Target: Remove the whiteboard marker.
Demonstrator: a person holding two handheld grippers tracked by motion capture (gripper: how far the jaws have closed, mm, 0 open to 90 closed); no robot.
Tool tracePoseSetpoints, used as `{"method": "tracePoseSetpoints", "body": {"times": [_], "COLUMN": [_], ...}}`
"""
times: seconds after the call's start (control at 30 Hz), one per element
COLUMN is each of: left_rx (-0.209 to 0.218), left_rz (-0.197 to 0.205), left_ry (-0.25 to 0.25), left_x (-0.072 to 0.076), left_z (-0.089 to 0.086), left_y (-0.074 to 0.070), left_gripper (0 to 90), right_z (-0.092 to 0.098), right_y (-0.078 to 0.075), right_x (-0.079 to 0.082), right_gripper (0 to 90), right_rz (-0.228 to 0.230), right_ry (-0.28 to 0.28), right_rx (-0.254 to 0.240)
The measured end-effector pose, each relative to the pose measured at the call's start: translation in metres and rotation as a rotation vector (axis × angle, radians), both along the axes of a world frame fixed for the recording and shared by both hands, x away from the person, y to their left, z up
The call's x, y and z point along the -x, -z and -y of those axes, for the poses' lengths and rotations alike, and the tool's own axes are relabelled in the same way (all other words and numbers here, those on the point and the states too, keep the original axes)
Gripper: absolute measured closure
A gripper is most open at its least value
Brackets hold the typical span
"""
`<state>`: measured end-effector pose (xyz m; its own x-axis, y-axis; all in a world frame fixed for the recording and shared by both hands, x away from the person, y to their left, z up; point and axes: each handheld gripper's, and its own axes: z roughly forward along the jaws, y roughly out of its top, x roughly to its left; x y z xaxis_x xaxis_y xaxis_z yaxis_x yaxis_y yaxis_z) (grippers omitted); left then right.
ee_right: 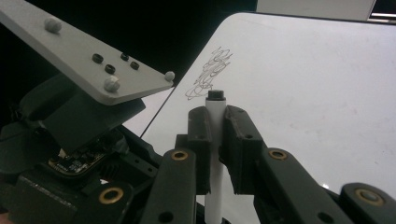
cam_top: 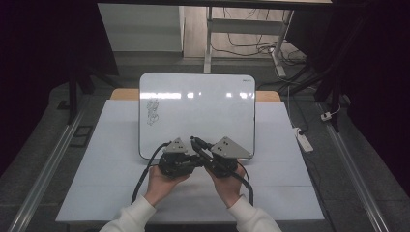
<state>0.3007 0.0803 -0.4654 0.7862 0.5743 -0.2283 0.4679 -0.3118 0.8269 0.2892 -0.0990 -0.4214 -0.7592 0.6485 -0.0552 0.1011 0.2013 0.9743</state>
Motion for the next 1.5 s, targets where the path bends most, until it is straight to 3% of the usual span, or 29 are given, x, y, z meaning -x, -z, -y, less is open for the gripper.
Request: {"method": "tracePoseSetpoints", "body": {"times": [0.47, 0.5, 0.53, 0.57, 0.73, 0.9, 0.93, 1.0, 1.03, 1.13, 1.17, 1.27, 1.3, 1.37, 1.5], "left_rx": [-0.001, 0.0, 0.003, 0.01, 0.056, 0.097, 0.101, 0.11, 0.114, 0.118, 0.118, 0.12, 0.124, 0.131, 0.14], "left_rz": [0.014, 0.017, 0.019, 0.018, 0.032, 0.053, 0.057, 0.065, 0.072, 0.093, 0.098, 0.118, 0.127, 0.142, 0.183], "left_ry": [-0.023, -0.026, -0.027, -0.03, -0.046, -0.078, -0.086, -0.1, -0.105, -0.118, -0.12, -0.129, -0.131, -0.14, -0.162], "left_x": [0.0, 0.0, 0.0, 0.0, 0.0, 0.001, 0.001, 0.001, 0.001, 0.001, 0.001, 0.0, 0.0, 0.0, -0.002], "left_z": [-0.004, -0.005, -0.006, -0.007, -0.019, -0.043, -0.048, -0.058, -0.062, -0.072, -0.075, -0.082, -0.084, -0.088, -0.095], "left_y": [0.001, 0.001, 0.001, 0.001, 0.001, -0.002, -0.002, -0.003, -0.004, -0.005, -0.006, -0.008, -0.008, -0.011, -0.016], "left_gripper": [77.5, 77.7, 77.7, 77.7, 77.8, 77.7, 77.7, 77.7, 77.7, 77.7, 77.7, 77.7, 77.7, 77.7, 77.7], "right_z": [-0.003, -0.001, -0.001, 0.002, 0.015, 0.045, 0.06, 0.067, 0.082, 0.106, 0.106, 0.14, 0.14, 0.164, 0.183], "right_y": [0.0, -0.001, -0.001, -0.004, -0.011, -0.006, 0.001, 0.006, 0.016, 0.031, 0.031, 0.048, 0.048, 0.055, 0.06], "right_x": [0.002, 0.0, 0.0, -0.003, -0.005, -0.006, -0.007, -0.007, -0.007, -0.005, -0.005, 0.0, 0.0, 0.004, 0.006], "right_gripper": [80.8, 74.5, 74.5, 65.0, 57.9, 54.7, 54.4, 54.1, 53.6, 52.2, 52.2, 49.1, 49.1, 47.3, 46.6], "right_rz": [0.018, 0.006, 0.006, -0.01, 0.004, -0.036, -0.067, -0.087, -0.114, -0.157, -0.157, -0.181, -0.181, -0.189, -0.182], "right_ry": [-0.006, -0.036, -0.036, -0.059, -0.07, -0.056, -0.049, -0.046, -0.041, -0.042, -0.042, -0.015, -0.015, 0.028, 0.066], "right_rx": [0.018, 0.01, 0.01, -0.021, -0.033, 0.013, 0.039, 0.058, 0.093, 0.12, 0.12, 0.141, 0.141, 0.134, 0.137]}}
